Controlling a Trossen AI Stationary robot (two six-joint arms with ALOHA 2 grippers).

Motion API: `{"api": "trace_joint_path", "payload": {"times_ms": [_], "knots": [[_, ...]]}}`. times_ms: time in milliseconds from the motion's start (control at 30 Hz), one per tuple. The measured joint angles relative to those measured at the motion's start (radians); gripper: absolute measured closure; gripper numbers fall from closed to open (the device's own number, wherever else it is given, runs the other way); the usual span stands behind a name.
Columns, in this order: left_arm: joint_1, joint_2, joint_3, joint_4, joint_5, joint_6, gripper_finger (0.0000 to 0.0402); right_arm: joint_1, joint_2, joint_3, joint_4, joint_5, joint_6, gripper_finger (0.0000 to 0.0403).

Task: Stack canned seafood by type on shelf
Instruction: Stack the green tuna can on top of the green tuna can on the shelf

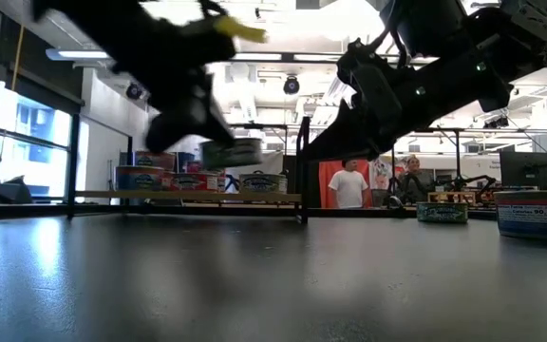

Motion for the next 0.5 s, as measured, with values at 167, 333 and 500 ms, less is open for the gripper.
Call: {"api": "trace_joint_path", "payload": {"times_ms": [167,333,500], "knots": [[0.122,0.000,0.000,0.131,-0.004,0.218,0.0401,0.001,0.000,0.000,-0.024,0.000,0.000,0.0402],[0.280,0.000,0.000,0.317,0.084,0.477,0.0401,0.002,0.000,0.000,-0.059,0.000,0.001,0.0402],[0.435,-0.001,0.013,0.446,0.225,0.636,0.0401,0.015,0.000,0.000,-0.069,0.001,0.000,0.0402]]}}
